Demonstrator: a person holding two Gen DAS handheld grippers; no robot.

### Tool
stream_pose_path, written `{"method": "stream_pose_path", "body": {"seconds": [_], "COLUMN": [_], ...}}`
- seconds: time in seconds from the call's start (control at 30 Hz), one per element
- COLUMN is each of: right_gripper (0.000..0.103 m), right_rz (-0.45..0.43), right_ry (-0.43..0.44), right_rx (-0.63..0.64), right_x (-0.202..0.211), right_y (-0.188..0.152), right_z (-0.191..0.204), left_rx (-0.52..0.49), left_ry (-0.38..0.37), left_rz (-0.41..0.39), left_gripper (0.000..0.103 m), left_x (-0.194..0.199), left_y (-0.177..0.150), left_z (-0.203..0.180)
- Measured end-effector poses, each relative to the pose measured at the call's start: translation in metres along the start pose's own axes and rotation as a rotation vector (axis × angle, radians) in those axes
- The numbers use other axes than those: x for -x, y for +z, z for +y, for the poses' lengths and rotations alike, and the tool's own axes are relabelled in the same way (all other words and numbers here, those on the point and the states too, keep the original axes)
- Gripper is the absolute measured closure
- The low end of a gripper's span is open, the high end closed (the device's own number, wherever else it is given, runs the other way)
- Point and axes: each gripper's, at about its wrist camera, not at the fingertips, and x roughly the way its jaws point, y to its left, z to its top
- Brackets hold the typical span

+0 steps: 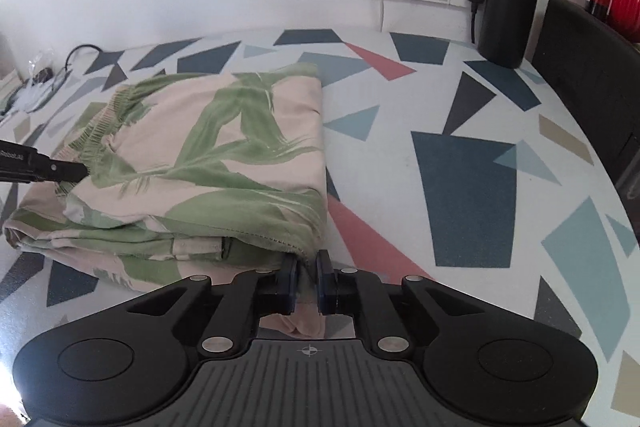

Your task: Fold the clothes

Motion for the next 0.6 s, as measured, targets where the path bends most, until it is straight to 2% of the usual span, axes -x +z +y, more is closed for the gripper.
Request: {"method": "stream_pose_path", "body": {"seconds": [0.1, 0.2, 0.3, 0.37, 0.4, 0.47, 0.53, 0.6], "right_gripper": [0.097, 0.097, 0.096, 0.092, 0.083, 0.077, 0.065, 0.064], "right_rz": [0.022, 0.103, 0.162, 0.173, 0.172, 0.126, 0.074, 0.078], "right_ry": [-0.009, -0.019, -0.031, -0.049, -0.063, -0.075, -0.052, -0.054], "right_rx": [0.078, 0.136, 0.156, 0.152, 0.153, 0.207, 0.274, 0.335], "right_x": [0.009, 0.003, 0.003, 0.007, 0.009, 0.017, 0.020, 0.010], "right_y": [-0.002, -0.012, -0.018, -0.016, -0.014, -0.012, -0.008, -0.006], "right_z": [-0.002, -0.001, 0.003, 0.004, 0.004, 0.013, 0.023, 0.035], "left_rx": [0.017, 0.056, 0.041, 0.032, 0.031, 0.034, 0.037, 0.038], "left_ry": [-0.002, -0.020, -0.017, -0.009, -0.008, -0.013, -0.019, -0.022], "left_rz": [-0.004, -0.003, -0.001, -0.002, -0.003, -0.004, -0.002, 0.003], "left_gripper": [0.092, 0.092, 0.092, 0.092, 0.092, 0.092, 0.092, 0.092], "left_x": [-0.003, -0.004, -0.004, -0.004, -0.004, -0.005, -0.005, -0.005], "left_y": [0.000, 0.001, 0.001, 0.002, 0.002, 0.002, 0.002, 0.003], "left_z": [0.002, 0.009, 0.008, 0.006, 0.006, 0.007, 0.009, 0.009]}}
